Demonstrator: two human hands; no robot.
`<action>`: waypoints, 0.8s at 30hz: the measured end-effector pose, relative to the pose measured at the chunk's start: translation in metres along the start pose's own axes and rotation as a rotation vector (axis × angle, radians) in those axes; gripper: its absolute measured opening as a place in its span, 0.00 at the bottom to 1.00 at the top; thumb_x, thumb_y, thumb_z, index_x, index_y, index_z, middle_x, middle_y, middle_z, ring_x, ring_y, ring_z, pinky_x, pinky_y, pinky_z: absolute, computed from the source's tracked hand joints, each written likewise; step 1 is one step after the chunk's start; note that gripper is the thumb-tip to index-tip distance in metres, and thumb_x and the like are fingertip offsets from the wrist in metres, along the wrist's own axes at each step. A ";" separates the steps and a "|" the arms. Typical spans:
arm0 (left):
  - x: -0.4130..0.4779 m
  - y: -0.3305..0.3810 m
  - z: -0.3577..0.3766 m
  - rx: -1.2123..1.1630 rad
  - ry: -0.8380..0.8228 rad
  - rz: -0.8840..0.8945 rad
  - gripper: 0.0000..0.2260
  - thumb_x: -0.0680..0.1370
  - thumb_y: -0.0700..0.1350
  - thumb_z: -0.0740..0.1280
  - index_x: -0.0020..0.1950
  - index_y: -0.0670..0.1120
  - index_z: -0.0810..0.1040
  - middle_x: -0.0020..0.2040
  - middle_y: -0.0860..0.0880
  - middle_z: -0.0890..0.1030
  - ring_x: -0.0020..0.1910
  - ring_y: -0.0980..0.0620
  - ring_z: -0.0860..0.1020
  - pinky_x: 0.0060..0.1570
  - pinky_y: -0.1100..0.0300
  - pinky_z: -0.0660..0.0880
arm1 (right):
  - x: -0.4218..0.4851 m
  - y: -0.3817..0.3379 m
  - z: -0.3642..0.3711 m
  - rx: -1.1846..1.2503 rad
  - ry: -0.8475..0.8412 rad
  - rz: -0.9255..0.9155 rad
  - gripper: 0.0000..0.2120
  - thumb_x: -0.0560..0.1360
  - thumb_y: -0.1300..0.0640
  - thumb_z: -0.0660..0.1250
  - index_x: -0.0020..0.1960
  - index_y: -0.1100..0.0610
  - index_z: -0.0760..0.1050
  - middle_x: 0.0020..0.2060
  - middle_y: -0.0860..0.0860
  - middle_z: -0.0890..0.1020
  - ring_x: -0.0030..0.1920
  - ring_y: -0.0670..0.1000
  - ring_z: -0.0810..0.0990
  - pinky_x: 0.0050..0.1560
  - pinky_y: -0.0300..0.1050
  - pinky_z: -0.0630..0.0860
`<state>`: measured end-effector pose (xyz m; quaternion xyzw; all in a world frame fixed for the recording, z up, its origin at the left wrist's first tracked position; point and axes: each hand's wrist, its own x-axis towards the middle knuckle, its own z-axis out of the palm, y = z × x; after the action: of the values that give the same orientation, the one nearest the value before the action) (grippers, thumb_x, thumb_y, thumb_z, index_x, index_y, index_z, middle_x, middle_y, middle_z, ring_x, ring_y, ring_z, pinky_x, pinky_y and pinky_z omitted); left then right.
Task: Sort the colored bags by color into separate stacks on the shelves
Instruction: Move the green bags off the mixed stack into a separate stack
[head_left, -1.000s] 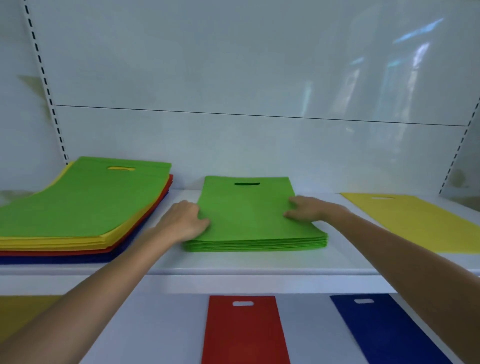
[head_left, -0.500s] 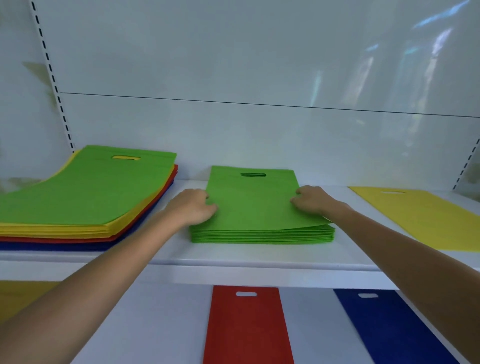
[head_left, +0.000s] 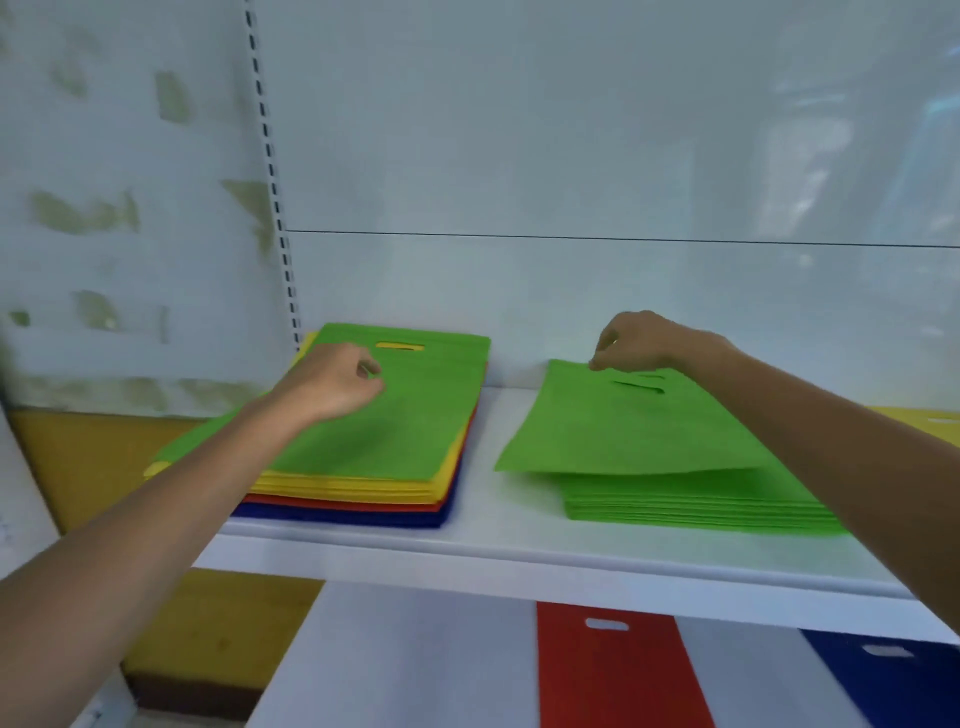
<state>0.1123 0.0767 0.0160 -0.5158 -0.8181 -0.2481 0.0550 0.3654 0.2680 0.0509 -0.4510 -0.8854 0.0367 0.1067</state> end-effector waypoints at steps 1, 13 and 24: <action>-0.001 -0.015 -0.006 0.012 0.000 -0.023 0.15 0.76 0.46 0.65 0.61 0.44 0.76 0.60 0.44 0.78 0.59 0.45 0.75 0.59 0.57 0.70 | 0.002 -0.012 -0.002 0.014 0.018 -0.004 0.15 0.74 0.51 0.65 0.55 0.60 0.78 0.57 0.57 0.78 0.55 0.56 0.76 0.57 0.50 0.74; -0.011 -0.144 -0.035 -0.025 -0.113 -0.208 0.09 0.74 0.47 0.68 0.47 0.43 0.82 0.49 0.44 0.82 0.49 0.47 0.78 0.48 0.58 0.72 | 0.006 -0.148 0.086 0.260 -0.141 0.091 0.18 0.77 0.45 0.62 0.46 0.62 0.70 0.44 0.56 0.77 0.35 0.51 0.78 0.28 0.42 0.76; -0.010 -0.147 -0.023 -0.218 0.074 -0.126 0.10 0.70 0.41 0.74 0.50 0.40 0.80 0.46 0.43 0.82 0.45 0.48 0.78 0.45 0.63 0.70 | -0.004 -0.157 0.099 0.423 0.198 0.279 0.16 0.70 0.54 0.74 0.36 0.60 0.69 0.31 0.53 0.73 0.32 0.50 0.72 0.30 0.43 0.70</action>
<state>-0.0152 0.0069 -0.0185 -0.4567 -0.8145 -0.3575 0.0130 0.2220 0.1750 -0.0209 -0.5376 -0.7726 0.1912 0.2785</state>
